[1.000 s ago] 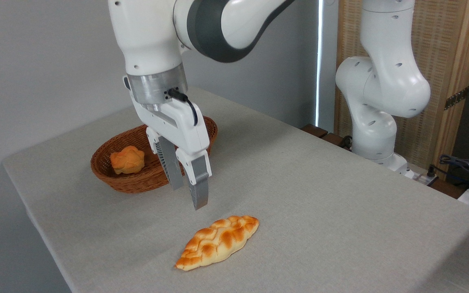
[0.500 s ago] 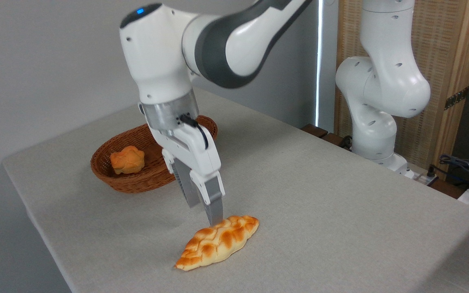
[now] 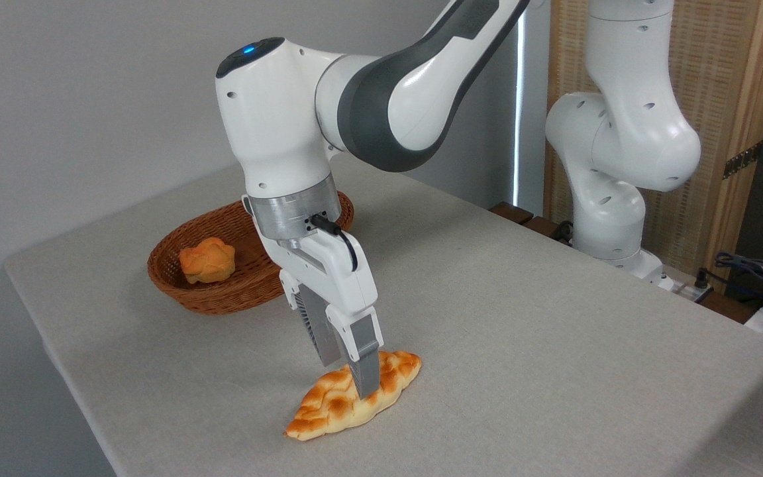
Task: Put bread into the basket
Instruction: 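Close the gripper on the braided loaf's middle, then lift the braided loaf and carry it over the basket, then lower the loaf into the basket beside the bun and open the gripper, then raise the open gripper up out of the basket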
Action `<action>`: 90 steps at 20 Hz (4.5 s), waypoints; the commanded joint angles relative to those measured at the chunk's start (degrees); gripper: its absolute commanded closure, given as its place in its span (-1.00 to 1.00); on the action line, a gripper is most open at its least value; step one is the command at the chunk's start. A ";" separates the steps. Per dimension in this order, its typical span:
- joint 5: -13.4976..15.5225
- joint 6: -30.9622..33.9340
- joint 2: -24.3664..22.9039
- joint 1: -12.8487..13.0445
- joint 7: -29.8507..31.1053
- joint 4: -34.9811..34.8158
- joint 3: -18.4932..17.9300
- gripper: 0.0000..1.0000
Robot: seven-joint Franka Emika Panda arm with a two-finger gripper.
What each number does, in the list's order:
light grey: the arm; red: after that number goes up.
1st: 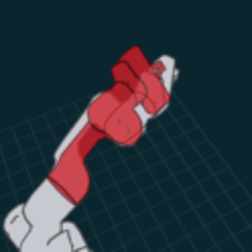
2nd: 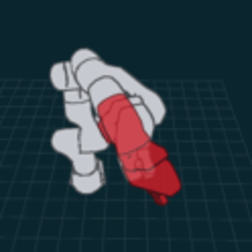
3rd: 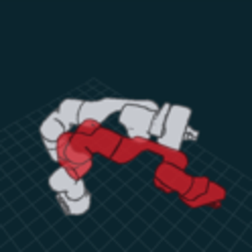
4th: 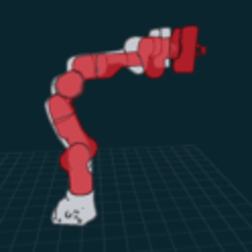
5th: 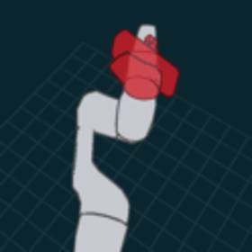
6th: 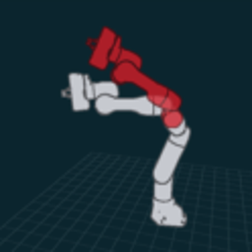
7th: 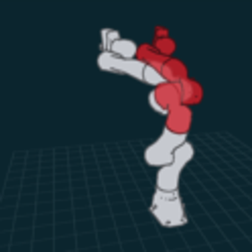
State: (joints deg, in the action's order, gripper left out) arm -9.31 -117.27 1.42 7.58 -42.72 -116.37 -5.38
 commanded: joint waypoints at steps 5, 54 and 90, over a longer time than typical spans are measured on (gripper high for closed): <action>-1.15 -3.14 2.97 0.42 -0.96 -0.79 -0.77 -1.00; 9.66 19.36 7.63 2.70 36.04 17.66 30.34 -0.98; 10.45 25.23 -1.34 2.61 0.46 25.73 3.01 -1.00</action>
State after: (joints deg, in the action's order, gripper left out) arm 0.32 -96.86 0.33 9.19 -39.11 -93.87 0.67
